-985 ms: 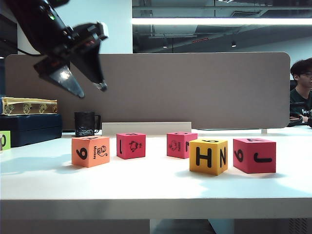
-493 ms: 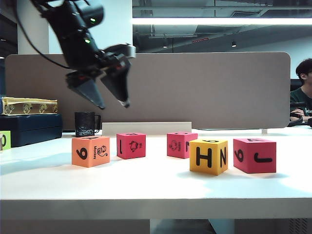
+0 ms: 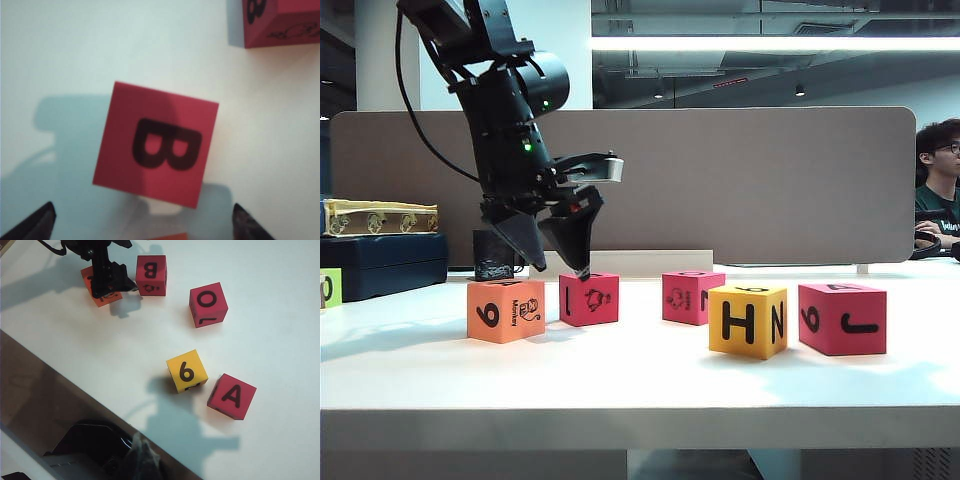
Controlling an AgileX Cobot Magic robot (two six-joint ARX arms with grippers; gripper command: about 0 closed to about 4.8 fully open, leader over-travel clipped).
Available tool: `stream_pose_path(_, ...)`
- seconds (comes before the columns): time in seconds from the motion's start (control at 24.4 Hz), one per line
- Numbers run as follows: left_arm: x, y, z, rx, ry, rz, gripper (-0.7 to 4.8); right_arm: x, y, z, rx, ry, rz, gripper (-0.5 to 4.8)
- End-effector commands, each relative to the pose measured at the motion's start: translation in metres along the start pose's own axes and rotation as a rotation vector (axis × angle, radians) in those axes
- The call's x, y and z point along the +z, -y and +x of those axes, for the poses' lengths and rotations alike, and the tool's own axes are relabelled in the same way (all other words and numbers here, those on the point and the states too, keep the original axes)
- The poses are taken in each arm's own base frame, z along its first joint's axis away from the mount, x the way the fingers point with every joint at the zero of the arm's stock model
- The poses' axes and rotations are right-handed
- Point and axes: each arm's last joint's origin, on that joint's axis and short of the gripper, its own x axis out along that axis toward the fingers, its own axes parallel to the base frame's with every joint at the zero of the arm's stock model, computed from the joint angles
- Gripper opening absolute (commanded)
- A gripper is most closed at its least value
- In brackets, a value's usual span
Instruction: Select the appropriate blocks from the scattered letter blocks on the table and arrange them in a row to spell out "ALOHA".
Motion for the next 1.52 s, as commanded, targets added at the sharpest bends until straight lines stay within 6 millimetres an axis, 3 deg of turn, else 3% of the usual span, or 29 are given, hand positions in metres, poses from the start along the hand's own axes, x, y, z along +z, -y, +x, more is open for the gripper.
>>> stream_pose_path(0.04,0.003,-0.002,0.005,-0.001,0.028,0.01,4.56,0.001,0.0,-0.002,-0.002,0.008,-0.004,-0.05)
stream_pose_path(0.33,0.002,-0.003,0.018,-0.004,0.02,0.01,3.64,0.0,0.0,-0.002,-0.003,0.003,-0.004,-0.04)
stream_pose_path(0.66,0.006,-0.003,0.022,-0.044,0.079,-0.009,3.61,0.0,0.0,-0.002,-0.003,0.004,-0.004,-0.04)
stream_pose_path(0.86,0.007,0.0,0.022,-0.055,0.081,-0.006,2.85,0.0,0.0,-0.002,-0.003,0.004,-0.004,-0.04)
stream_pose_path(1.35,0.002,0.001,0.018,-0.013,0.006,-0.029,2.67,0.0,0.0,-0.002,-0.017,0.004,-0.003,-0.05)
stream_pose_path(1.52,0.001,0.001,0.004,0.012,-0.011,-0.027,2.67,0.0,0.0,-0.002,-0.017,0.004,-0.003,-0.05)
